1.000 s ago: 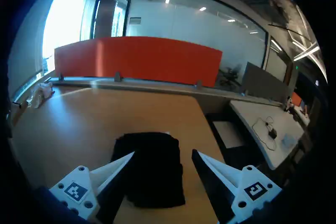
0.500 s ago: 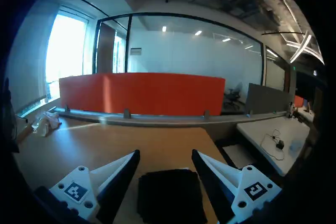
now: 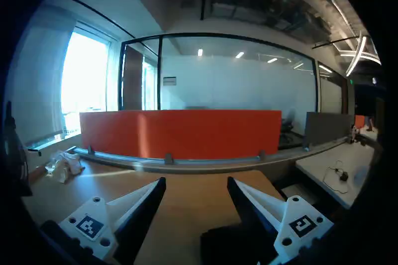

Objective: Fold towel

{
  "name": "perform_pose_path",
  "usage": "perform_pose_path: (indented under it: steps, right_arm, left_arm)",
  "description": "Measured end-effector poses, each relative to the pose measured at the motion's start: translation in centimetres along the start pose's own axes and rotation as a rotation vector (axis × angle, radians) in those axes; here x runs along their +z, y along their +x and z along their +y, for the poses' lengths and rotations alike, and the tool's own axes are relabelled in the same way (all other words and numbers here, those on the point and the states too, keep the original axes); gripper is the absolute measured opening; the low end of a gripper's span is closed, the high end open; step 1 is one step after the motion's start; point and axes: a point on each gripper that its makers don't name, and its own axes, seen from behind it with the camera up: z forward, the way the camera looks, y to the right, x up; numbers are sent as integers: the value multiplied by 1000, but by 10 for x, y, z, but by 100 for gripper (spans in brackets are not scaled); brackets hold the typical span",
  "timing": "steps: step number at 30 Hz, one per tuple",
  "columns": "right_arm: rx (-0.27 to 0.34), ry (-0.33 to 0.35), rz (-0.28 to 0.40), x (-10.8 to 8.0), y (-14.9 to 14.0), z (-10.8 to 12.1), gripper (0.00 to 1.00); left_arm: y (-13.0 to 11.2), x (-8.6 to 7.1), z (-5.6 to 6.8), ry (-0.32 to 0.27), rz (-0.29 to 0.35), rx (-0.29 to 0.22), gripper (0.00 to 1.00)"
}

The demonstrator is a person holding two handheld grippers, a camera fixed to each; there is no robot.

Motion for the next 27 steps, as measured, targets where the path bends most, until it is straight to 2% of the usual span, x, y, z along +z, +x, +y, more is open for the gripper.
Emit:
perform_pose_path:
  steps: [5,11,20,27]
  right_arm:
    - [8,36,30,8,10,-32,95]
    - [-2,63,42,17,14,-63,95]
    - [-25,62,43,25,10,-92,95]
    - [-32,62,25,28,8,-107,95]
  left_arm:
    - [12,1,-6,10,32,-12,89]
    - [23,2,-9,13,58,5,89]
    - [32,2,-17,24,84,9,89]
    - [30,3,-25,32,100,4,89]
